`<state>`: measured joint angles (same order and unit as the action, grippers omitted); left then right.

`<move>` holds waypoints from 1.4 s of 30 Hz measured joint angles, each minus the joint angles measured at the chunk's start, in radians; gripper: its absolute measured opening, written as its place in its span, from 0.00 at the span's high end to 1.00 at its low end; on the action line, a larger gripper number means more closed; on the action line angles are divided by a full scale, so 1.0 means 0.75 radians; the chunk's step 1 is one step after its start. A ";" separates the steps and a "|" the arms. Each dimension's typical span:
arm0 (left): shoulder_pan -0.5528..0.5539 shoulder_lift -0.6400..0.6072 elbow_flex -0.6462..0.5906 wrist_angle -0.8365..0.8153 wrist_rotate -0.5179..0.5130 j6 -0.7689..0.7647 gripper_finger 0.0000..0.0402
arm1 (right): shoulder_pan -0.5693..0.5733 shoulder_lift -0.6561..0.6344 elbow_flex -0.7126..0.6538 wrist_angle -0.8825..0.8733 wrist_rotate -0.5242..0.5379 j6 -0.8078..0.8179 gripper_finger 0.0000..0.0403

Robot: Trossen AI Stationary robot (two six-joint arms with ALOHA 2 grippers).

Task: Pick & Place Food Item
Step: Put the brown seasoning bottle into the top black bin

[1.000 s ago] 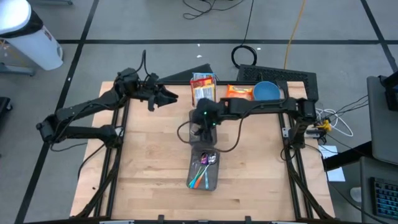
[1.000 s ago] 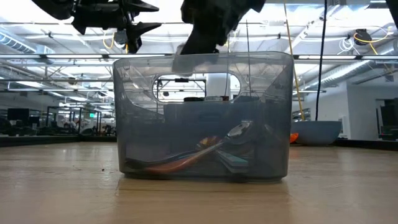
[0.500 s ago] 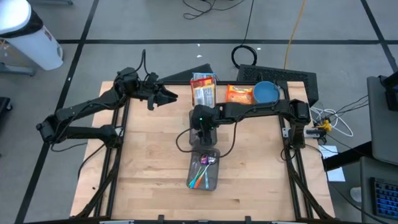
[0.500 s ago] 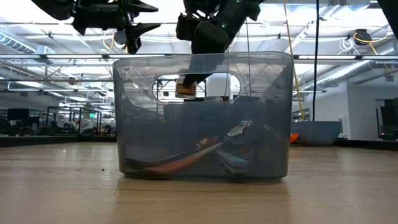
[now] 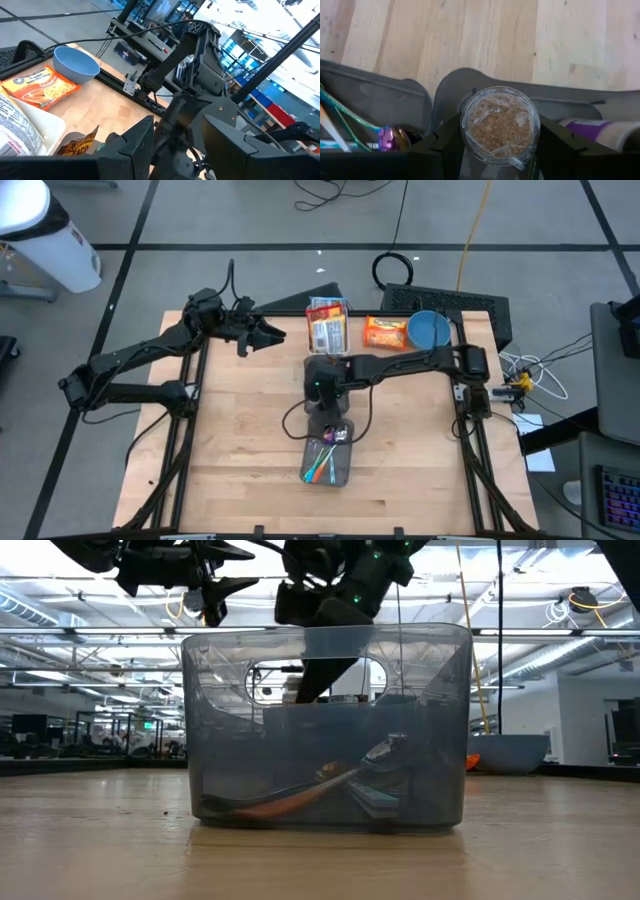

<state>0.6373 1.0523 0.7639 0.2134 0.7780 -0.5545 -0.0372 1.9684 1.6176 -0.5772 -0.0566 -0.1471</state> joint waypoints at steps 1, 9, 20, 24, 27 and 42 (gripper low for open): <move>0.000 0.000 0.000 0.000 0.000 0.000 0.58 | 0.000 0.009 0.001 0.005 -0.001 -0.001 0.55; 0.000 0.000 0.000 0.000 -0.001 -0.006 0.58 | -0.010 0.014 0.001 0.026 -0.001 -0.043 0.55; 0.000 0.000 0.000 0.001 -0.001 -0.006 0.58 | -0.028 0.015 0.001 0.037 -0.034 -0.077 0.55; 0.000 0.000 0.000 0.000 -0.001 -0.006 0.58 | -0.029 0.015 0.000 0.036 -0.025 -0.080 0.55; 0.000 0.000 0.000 0.000 -0.001 -0.006 0.58 | -0.029 0.004 0.000 0.027 0.014 -0.078 0.55; -0.005 0.000 0.000 -0.002 -0.001 -0.008 0.58 | 0.010 -0.194 -0.001 -0.170 0.039 0.070 0.55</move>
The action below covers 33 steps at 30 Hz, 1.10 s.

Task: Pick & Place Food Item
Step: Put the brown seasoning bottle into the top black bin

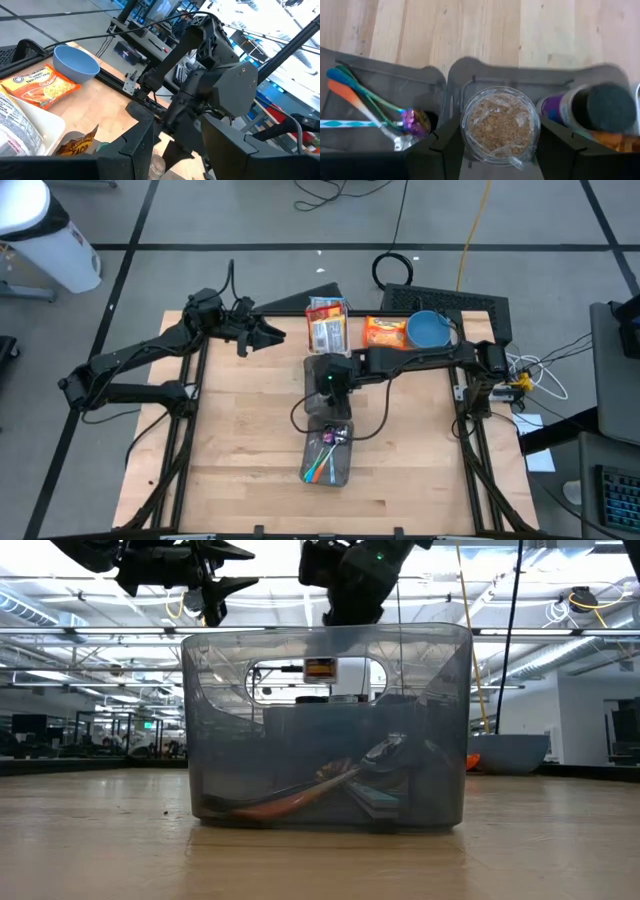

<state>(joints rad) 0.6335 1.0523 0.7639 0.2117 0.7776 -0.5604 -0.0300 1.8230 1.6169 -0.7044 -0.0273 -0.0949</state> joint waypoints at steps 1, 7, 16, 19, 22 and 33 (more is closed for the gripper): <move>-0.005 0.000 0.000 -0.003 0.001 -0.004 0.58 | 0.000 -0.005 0.000 -0.013 -0.003 0.017 0.55; -0.097 0.001 0.000 -0.009 -0.035 0.024 0.58 | -0.003 -0.094 0.000 0.001 0.001 0.041 0.55; -0.293 0.027 0.002 -0.062 -0.299 0.176 0.58 | -0.031 -0.144 -0.001 -0.053 0.000 0.040 0.55; -0.318 0.033 -0.001 -0.116 -0.341 0.179 0.58 | -0.017 -0.128 -0.041 -0.053 -0.003 0.041 0.55; -0.336 0.047 0.002 -0.111 -0.345 0.178 0.58 | 0.001 -0.121 -0.122 -0.050 -0.002 0.064 0.55; -0.341 0.053 0.001 -0.120 -0.344 0.172 0.58 | 0.035 -0.125 -0.346 0.232 0.002 0.192 0.55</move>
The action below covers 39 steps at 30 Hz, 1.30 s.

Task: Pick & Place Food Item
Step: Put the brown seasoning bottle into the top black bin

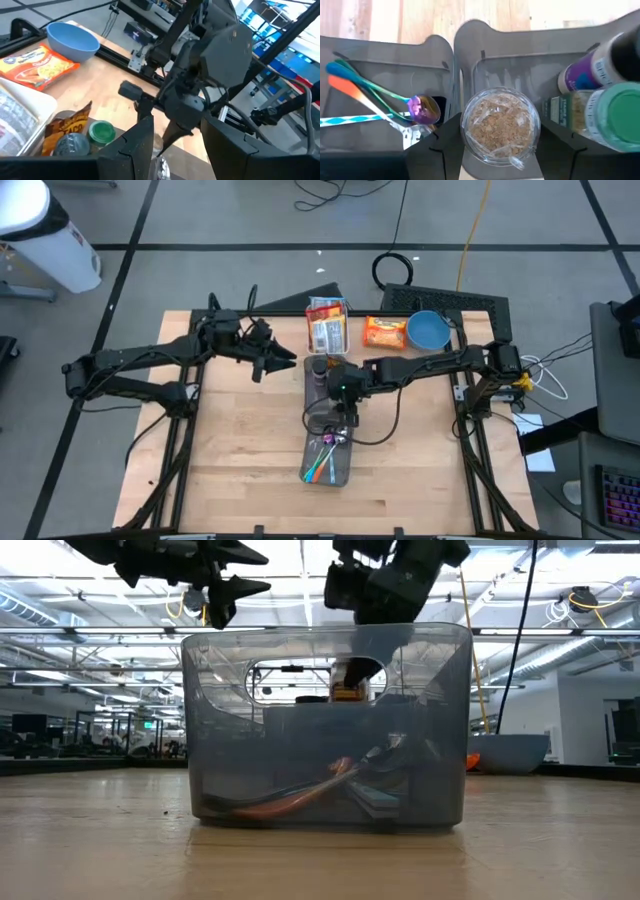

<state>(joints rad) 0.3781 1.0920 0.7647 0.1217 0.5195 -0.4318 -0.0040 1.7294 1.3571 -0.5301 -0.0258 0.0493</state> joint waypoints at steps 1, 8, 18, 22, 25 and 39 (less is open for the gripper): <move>0.000 0.000 0.000 -0.001 -0.005 -0.001 0.58 | 0.000 0.000 -0.020 0.026 0.001 0.011 0.55; 0.000 0.001 0.000 -0.002 -0.008 -0.004 0.58 | -0.019 0.001 -0.129 0.123 0.034 0.040 0.55; 0.001 0.001 0.000 0.000 -0.044 0.007 0.58 | -0.054 0.008 -0.180 0.228 0.031 0.055 0.55; 0.001 0.001 0.000 0.000 -0.044 0.010 0.58 | -0.065 0.046 -0.180 0.239 -0.016 0.055 0.55; 0.001 0.001 0.000 0.001 -0.044 0.011 0.58 | -0.073 0.081 -0.179 0.255 -0.037 0.059 0.55; 0.001 0.001 0.000 0.001 -0.044 0.012 0.58 | -0.095 0.087 -0.179 0.242 -0.038 0.059 0.54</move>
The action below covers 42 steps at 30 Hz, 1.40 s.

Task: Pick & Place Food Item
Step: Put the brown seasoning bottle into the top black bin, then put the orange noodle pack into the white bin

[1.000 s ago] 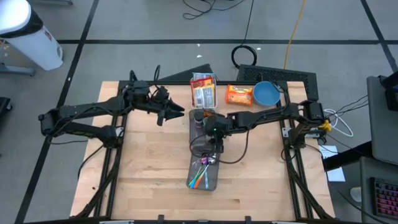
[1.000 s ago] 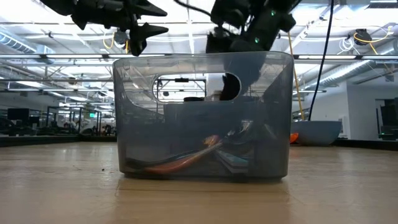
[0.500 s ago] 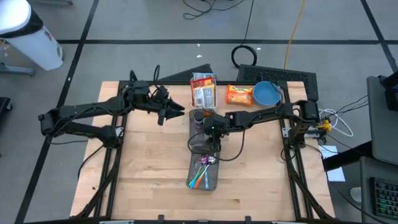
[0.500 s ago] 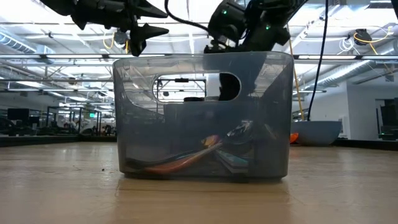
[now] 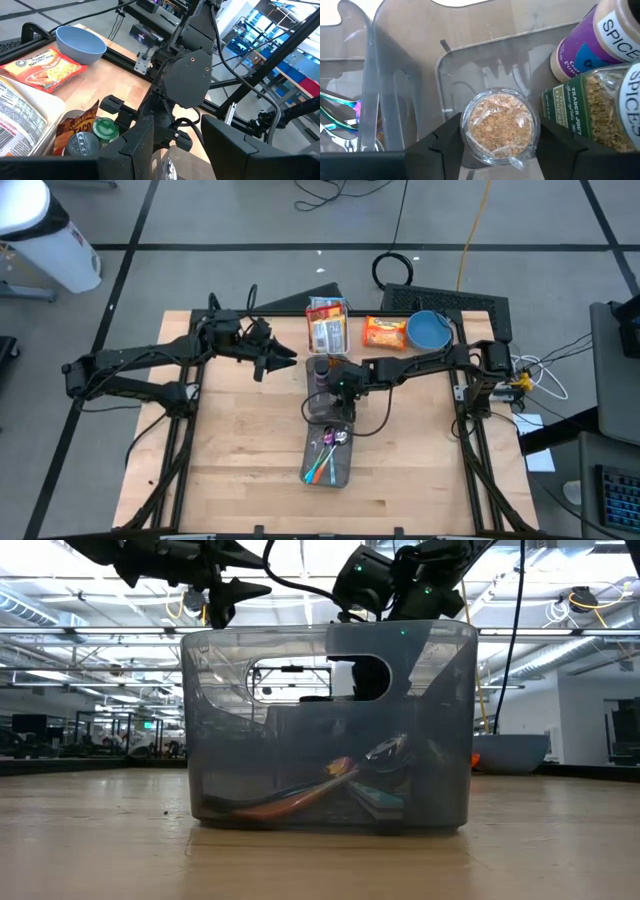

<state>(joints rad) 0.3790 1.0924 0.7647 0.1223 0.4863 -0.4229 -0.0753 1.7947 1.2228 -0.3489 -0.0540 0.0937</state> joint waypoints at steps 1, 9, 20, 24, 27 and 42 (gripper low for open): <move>0.000 0.000 0.000 0.000 0.000 0.001 0.58 | 0.000 0.000 0.000 0.000 0.000 0.000 0.52; 0.000 0.000 0.000 0.000 0.000 0.002 0.58 | 0.000 0.000 0.000 0.001 0.007 -0.006 0.43; 0.000 0.000 -0.001 0.000 0.000 0.002 0.58 | 0.000 -0.047 0.000 -0.005 0.002 -0.010 0.49; 0.000 0.000 -0.001 0.001 0.000 0.002 0.58 | 0.000 -0.136 0.000 -0.022 0.002 -0.010 0.50; 0.000 0.000 -0.001 0.003 0.000 0.001 0.58 | 0.000 -0.226 0.000 -0.031 0.002 0.008 0.50; -0.001 0.000 -0.001 0.017 -0.031 -0.139 0.58 | -0.004 -0.475 0.002 0.438 0.002 0.328 0.50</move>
<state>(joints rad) 0.3786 1.0924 0.7639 0.1352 0.4629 -0.5269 -0.0780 1.4381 1.2240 -0.0207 -0.0528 0.3394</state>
